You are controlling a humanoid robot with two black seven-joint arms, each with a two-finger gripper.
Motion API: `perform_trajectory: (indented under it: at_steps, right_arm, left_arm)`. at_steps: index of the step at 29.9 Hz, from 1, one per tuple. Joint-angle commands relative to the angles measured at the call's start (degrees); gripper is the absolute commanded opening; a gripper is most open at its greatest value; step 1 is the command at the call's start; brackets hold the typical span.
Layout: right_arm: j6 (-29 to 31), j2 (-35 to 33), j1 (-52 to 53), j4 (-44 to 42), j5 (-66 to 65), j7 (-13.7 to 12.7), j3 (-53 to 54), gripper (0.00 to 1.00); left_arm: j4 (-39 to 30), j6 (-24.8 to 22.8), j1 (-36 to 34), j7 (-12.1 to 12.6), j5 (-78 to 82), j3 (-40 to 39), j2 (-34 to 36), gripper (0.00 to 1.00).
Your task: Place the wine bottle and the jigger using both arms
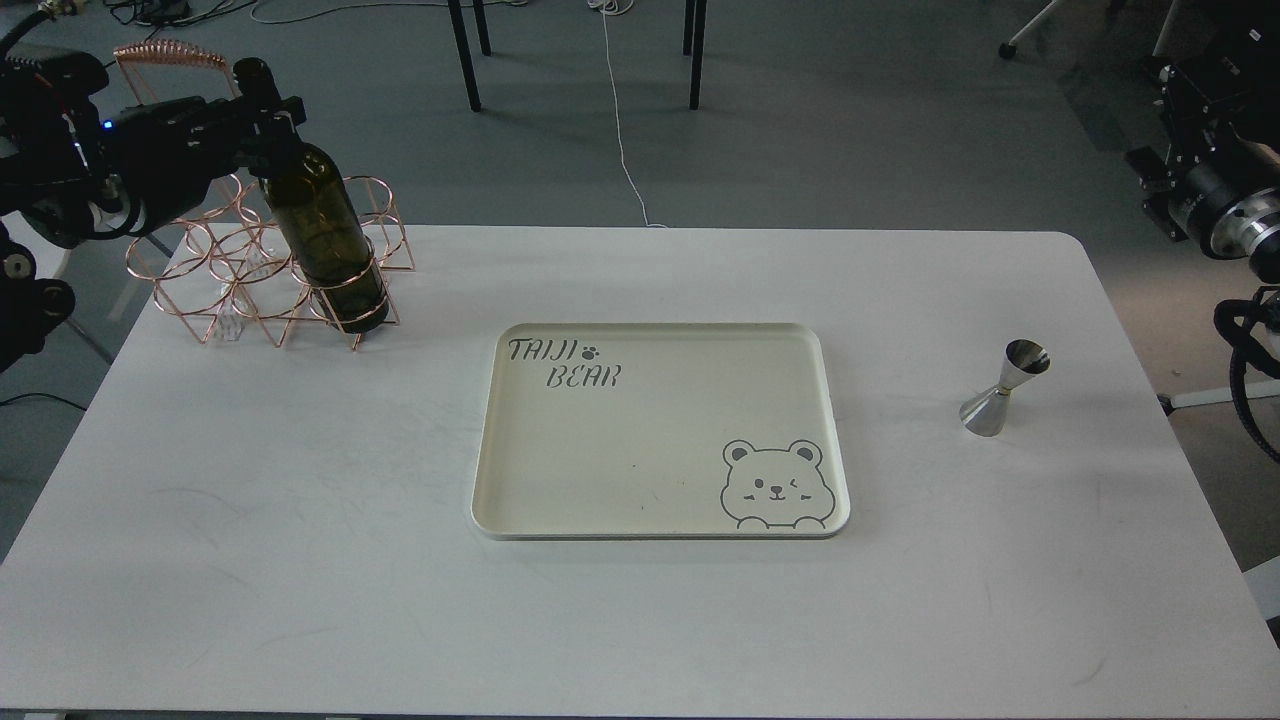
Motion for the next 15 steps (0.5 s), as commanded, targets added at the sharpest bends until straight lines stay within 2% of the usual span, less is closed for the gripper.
perform_trajectory:
  at_steps: [1,7,10,15]
  right_arm:
    - [0.0,0.0,0.0,-0.01,0.0,0.01,0.01,0.97]
    - [0.0,0.0,0.0,-0.01,0.0,0.01,0.01,0.97]
    - [0.0,0.0,0.0,-0.01,0.0,0.01,0.01,0.97]
    - [0.0,0.0,0.09,-0.01,0.0,0.1,0.19,0.97]
  left_arm:
    - [0.05,0.03,0.08,-0.07,0.04,-0.03,-0.03,0.74]
    - [0.4,0.12,0.08,0.01,-0.04,-0.21,-0.03,0.79]
    - [0.4,0.21,-0.35,0.19,-0.65,-1.17,-0.03,0.87]
    - [2.06,0.21,-2.9,-0.07,-11.53,-1.61,0.5,0.91]
